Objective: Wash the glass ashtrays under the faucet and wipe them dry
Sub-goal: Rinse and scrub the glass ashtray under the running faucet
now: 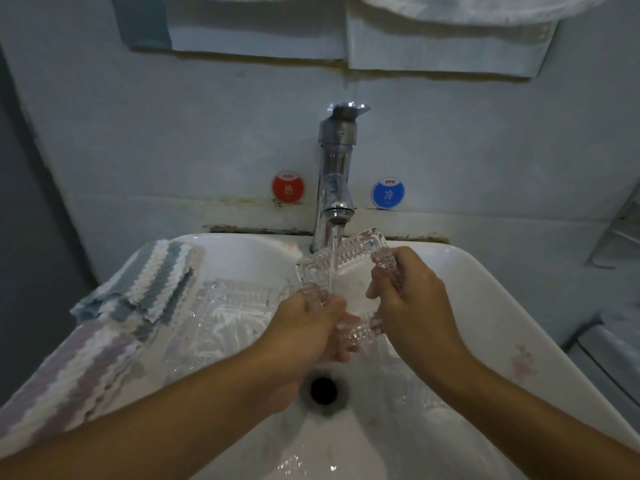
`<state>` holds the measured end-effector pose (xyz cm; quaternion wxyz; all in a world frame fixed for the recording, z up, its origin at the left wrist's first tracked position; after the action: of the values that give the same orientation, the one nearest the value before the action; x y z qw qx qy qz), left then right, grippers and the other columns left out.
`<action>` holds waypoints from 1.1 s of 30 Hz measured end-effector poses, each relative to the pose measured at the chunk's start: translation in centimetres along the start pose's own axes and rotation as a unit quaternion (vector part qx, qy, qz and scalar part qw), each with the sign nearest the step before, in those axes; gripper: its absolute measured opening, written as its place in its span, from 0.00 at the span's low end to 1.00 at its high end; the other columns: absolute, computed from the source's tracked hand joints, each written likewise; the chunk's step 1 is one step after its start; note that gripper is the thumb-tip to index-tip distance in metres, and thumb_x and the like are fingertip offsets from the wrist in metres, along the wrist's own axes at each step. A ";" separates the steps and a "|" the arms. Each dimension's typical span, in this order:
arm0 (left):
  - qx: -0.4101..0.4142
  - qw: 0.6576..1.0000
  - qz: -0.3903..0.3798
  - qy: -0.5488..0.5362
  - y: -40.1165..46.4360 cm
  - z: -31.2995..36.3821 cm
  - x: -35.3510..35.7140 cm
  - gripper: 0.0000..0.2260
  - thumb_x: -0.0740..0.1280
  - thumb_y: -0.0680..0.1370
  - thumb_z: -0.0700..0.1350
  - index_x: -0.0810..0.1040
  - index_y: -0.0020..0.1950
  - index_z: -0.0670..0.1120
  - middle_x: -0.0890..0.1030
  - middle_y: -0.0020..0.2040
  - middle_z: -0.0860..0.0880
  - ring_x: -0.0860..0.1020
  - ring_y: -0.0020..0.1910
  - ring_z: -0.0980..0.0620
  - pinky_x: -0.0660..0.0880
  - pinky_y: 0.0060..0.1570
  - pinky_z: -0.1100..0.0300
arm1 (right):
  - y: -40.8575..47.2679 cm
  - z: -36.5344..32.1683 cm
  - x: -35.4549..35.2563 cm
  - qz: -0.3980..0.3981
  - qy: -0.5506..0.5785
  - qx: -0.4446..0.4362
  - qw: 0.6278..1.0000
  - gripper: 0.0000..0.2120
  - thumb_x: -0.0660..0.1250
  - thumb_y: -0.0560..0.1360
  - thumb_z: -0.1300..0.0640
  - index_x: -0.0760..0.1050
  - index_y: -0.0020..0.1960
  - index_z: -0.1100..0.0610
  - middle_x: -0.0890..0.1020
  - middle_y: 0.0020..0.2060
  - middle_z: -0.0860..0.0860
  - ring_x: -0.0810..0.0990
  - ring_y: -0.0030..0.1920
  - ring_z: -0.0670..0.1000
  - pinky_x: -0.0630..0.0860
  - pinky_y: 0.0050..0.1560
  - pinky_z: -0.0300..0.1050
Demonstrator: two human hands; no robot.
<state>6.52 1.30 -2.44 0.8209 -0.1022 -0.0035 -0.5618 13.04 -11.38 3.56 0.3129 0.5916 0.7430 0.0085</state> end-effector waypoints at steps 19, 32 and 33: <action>0.014 0.999 0.015 0.050 0.5 0.0 -0.3 0.23 0.61 0.70 0.32 0.74 0.62 0.52 0.82 0.52 0.47 0.80 0.49 0.46 0.75 0.44 0.52 | -1.6 2.2 2.5 -0.051 0.098 0.144 0.983 0.28 0.82 0.65 0.54 0.67 0.55 0.51 0.81 0.45 0.50 0.83 0.40 0.47 0.77 0.30 0.38; -0.020 0.997 0.070 0.020 -0.1 0.3 -1.1 0.13 0.58 0.78 0.35 0.73 0.61 0.42 0.83 0.49 0.40 0.83 0.45 0.42 0.82 0.45 0.46 | -1.5 2.9 4.0 -0.132 0.113 0.174 0.969 0.14 0.61 0.77 0.71 0.71 0.55 0.54 0.80 0.46 0.56 0.78 0.37 0.52 0.72 0.25 0.34; -0.017 0.996 0.078 0.032 -0.3 0.6 -1.2 0.11 0.59 0.79 0.36 0.72 0.60 0.44 0.82 0.50 0.40 0.83 0.47 0.42 0.82 0.50 0.43 | -1.6 2.9 4.2 -0.135 0.118 0.176 0.968 0.13 0.64 0.77 0.69 0.71 0.55 0.53 0.80 0.46 0.55 0.78 0.37 0.51 0.72 0.26 0.33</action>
<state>5.82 2.44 -1.95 0.8600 -0.0985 0.0402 -0.4991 12.56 -9.13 -1.29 0.1122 0.5261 0.8376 -0.0947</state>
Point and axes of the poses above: each hand's wrist, its own y-axis towards the middle knuckle, its own x-axis out of the palm, z = x × y, the point moved 8 cm from there along y, towards the middle knuckle
